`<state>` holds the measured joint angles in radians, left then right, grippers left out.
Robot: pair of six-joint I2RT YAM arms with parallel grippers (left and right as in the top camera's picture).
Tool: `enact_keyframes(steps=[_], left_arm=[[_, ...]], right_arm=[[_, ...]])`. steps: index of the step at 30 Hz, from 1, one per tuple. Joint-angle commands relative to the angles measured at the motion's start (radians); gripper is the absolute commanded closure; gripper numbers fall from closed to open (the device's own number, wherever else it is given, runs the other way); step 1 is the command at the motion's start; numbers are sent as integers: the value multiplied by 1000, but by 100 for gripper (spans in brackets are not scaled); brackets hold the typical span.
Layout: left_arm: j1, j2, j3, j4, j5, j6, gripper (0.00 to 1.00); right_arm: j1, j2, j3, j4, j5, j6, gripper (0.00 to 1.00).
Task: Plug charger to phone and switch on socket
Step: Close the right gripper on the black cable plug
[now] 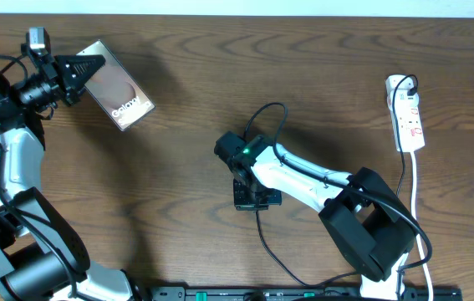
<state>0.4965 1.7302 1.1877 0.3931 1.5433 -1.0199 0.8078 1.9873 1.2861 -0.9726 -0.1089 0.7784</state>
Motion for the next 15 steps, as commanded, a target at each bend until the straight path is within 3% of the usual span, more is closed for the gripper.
enact_keyframes(steps=[1,15], left_arm=[[3,-2,9,6,28,6,93],[3,-2,9,6,28,6,93]], right_arm=[[-3,-5,-6,-8,-6,18,99],[-4,-5,-27,12,-14,21,98]])
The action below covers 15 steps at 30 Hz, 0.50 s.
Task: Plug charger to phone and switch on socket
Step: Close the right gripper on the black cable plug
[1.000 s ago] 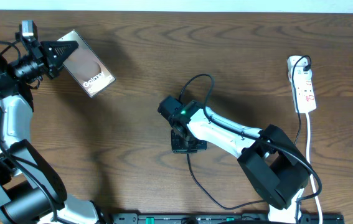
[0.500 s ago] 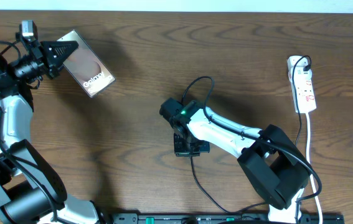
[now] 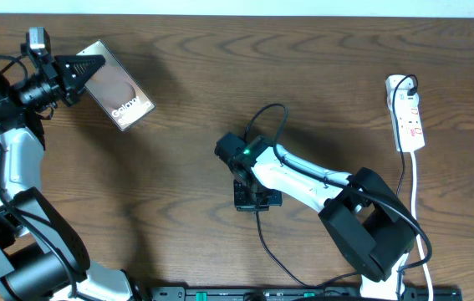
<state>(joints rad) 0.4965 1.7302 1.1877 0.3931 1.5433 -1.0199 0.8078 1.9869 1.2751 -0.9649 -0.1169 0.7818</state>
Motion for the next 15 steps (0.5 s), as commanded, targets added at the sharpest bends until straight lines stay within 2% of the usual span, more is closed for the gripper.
enact_keyframes(steps=[1,15], left_arm=[[3,-2,9,6,28,6,93],[3,-2,9,6,28,6,92]], right_arm=[[-4,-5,-16,5,-7,18,98],[-38,-5,-3,38,-53,-17,99]])
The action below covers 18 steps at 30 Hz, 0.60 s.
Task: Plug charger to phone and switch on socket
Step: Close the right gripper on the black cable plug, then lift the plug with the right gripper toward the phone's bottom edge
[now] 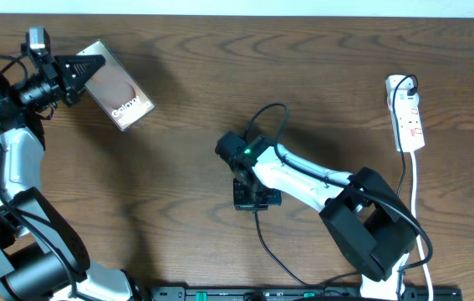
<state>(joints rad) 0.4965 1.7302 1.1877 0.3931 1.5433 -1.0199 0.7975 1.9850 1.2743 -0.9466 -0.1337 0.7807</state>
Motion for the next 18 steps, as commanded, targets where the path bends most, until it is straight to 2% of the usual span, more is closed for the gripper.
enact_keyframes(steps=[1,4,9,14,18], left_arm=[[3,-2,9,6,28,6,92],[3,-2,9,6,28,6,93],[3,-2,9,6,28,6,93],[3,-2,9,6,28,6,92],[-3,-2,9,6,28,7,92]], right_arm=[[-37,-4,3,35,-74,-39,99],[-74,-8,19,127,-294,-182,99],[-139,-11,27,328,-808,-385,99],[-183,-11,27,516,-1158,-455,99],[-190,-11,27,648,-1293,-457,99]])
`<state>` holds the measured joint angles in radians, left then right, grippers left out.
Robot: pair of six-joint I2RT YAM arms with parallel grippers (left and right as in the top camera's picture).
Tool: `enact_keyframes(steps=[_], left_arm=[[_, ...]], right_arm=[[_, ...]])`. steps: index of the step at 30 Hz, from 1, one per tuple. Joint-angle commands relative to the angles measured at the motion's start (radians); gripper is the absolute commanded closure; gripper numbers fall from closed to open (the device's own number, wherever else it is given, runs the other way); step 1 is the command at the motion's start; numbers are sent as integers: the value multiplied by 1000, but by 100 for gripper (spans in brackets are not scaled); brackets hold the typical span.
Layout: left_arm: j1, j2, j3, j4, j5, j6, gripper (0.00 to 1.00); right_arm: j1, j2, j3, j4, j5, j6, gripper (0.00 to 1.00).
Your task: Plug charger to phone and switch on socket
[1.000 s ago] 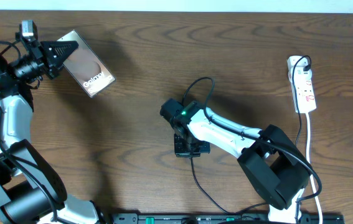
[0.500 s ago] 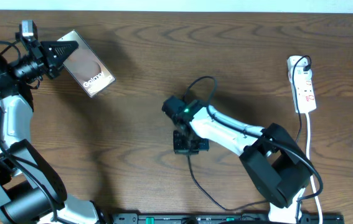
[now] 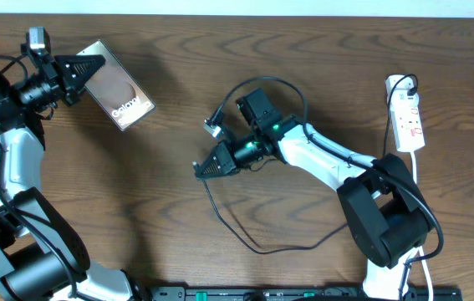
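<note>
A phone (image 3: 121, 96) with "Galaxy" on its screen hangs tilted at the far left, a shadow under it. My left gripper (image 3: 80, 68) is shut on its upper left edge. My right gripper (image 3: 201, 169) points left at the table's middle, shut on the end of the black charger cable (image 3: 257, 248). The cable trails down from the fingers and curves back to the right; the plug tip itself is too small to make out. The white socket strip (image 3: 407, 117) lies at the far right with a plug in its top end.
A white lead (image 3: 416, 192) runs from the socket strip down the right side. The right arm's own black wire (image 3: 266, 81) loops above its wrist. Bare brown wood lies between the phone and the right gripper.
My right gripper was pointing down at the cable on the table at centre. Now it is turned to point left, further left and up, with the cable end in it. The left arm has not moved.
Through all three earlier moments my left gripper held the phone at the far left while my right gripper stayed down on the cable at the table's centre. Now the right gripper holds the cable end clear of that spot, nearer the phone, and the cable's slack has followed.
</note>
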<state>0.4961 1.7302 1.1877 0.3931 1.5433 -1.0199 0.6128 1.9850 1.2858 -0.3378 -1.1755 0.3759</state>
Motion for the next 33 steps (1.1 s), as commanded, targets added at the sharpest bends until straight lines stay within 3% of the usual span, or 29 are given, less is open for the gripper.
enact_keyframes(steps=[1,13,26,33], left_arm=[[-6,-2,9,6,28,8,92],[-84,-2,9,6,28,60,93],[-148,-2,9,10,28,80,92],[-177,-2,9,14,28,85,93]], right_arm=[[-5,-11,16,74,-283,-52,99],[-3,-11,16,270,-375,-16,99],[-4,-11,16,662,-278,293,99],[-9,-11,16,693,-262,312,99]])
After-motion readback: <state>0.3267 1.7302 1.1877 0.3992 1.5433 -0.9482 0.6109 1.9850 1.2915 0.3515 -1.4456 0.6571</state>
